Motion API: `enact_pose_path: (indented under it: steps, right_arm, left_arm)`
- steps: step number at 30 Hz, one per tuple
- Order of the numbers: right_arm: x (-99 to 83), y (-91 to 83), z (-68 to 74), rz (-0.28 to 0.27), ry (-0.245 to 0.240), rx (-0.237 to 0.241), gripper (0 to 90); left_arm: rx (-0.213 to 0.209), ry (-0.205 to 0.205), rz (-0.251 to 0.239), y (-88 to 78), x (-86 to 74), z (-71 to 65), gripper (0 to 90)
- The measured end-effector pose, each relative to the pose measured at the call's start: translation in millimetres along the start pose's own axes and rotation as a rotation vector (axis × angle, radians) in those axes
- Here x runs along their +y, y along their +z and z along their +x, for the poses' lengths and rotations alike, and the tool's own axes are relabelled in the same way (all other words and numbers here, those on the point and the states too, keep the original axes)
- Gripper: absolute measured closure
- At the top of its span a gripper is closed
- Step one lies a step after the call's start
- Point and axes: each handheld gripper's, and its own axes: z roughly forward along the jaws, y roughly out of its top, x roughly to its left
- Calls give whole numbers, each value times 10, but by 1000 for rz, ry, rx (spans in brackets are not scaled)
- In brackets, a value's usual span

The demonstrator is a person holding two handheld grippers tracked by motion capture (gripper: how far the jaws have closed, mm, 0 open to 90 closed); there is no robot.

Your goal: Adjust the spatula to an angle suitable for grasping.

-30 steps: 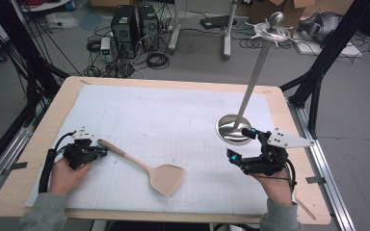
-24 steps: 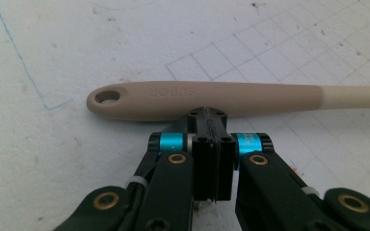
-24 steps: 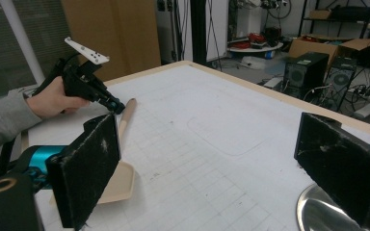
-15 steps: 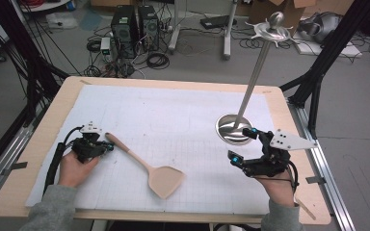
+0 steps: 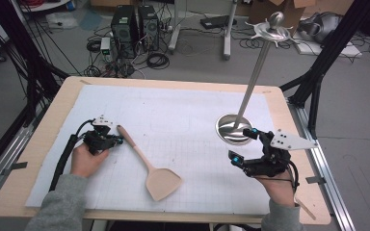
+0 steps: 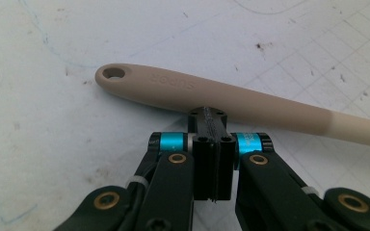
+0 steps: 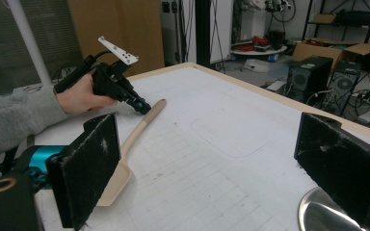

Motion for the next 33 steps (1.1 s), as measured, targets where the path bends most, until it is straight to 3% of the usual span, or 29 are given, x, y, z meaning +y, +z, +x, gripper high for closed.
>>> enact_pose_path:
  steps: [13,20,25,33]
  right_arm:
    - [-12,3,-4,3,7,2,81]
    - [-12,-17,-2,2,10,-1,81]
    - [-11,-38,-3,-4,10,-7,81]
    - [-5,-48,4,-9,4,-12,81]
  left_arm:
    - [-13,11,-19,187,149,14,894]
    - [18,36,-23,171,162,-21,892]
    - [3,60,-83,39,191,-138,892]
    - [-80,93,-144,-99,245,-439,892]
